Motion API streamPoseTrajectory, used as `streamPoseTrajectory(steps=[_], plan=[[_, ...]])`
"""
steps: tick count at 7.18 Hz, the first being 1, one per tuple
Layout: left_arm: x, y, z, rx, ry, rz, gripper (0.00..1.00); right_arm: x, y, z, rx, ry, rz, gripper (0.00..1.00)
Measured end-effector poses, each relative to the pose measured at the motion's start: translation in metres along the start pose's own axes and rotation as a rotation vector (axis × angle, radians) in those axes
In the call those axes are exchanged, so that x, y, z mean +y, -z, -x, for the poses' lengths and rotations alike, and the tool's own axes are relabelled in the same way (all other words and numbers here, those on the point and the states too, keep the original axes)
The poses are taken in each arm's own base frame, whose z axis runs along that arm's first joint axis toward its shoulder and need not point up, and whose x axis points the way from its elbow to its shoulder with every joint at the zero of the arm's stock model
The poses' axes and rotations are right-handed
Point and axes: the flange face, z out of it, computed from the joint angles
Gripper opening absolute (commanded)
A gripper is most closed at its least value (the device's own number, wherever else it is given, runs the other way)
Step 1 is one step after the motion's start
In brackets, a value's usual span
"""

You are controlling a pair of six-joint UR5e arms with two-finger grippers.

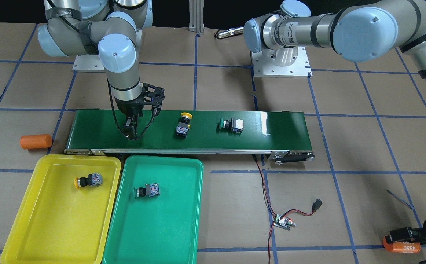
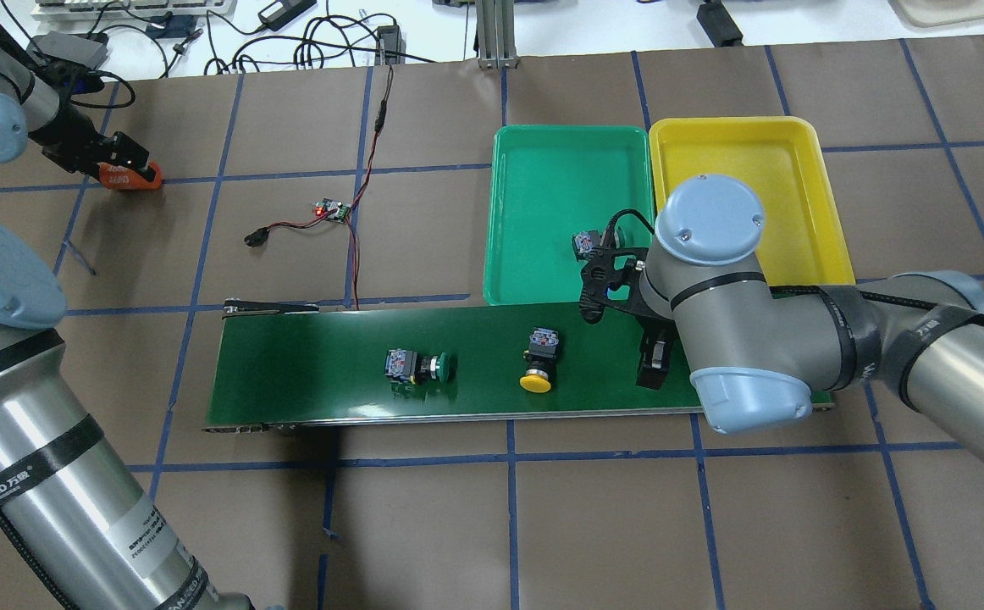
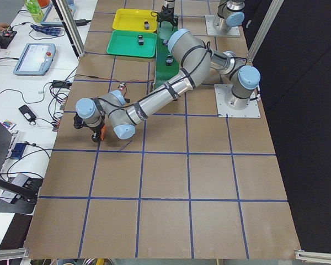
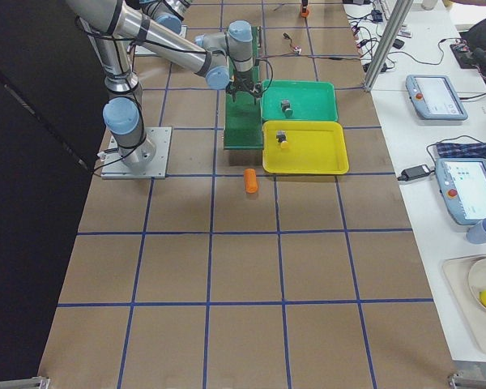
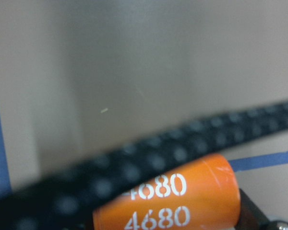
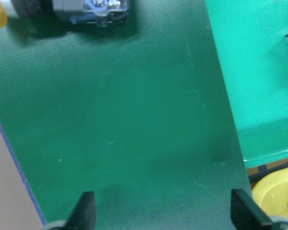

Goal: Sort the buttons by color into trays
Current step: 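Carry cylinder toward belt with left while right grasps yellow button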

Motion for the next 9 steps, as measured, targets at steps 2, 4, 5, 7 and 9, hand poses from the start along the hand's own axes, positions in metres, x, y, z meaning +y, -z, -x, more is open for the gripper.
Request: streamPoseTrajectory(steps=[2, 4, 5, 7, 9], plan=[[0.017, 0.031, -0.038, 0.017, 0.000, 0.080, 0.00, 0.002, 0.010, -0.001, 0.022, -0.276, 0.000, 1.00], [0.056, 0.060, -0.121, 0.036, 0.040, 0.144, 0.00, 0.002, 0.015, 0.000, 0.033, -0.613, -0.016, 1.00], [0.083, 0.065, -0.170, 0.043, 0.074, 0.176, 0.00, 0.002, 0.015, 0.001, 0.029, -0.793, -0.025, 1.00], [0.131, 0.049, -0.271, 0.020, 0.112, 0.189, 0.00, -0.001, 0.014, 0.005, 0.015, -1.066, -0.029, 1.00], [0.183, 0.043, -0.338, -0.001, 0.106, 0.173, 0.00, -0.006, 0.010, 0.012, -0.005, -1.148, -0.029, 1.00]])
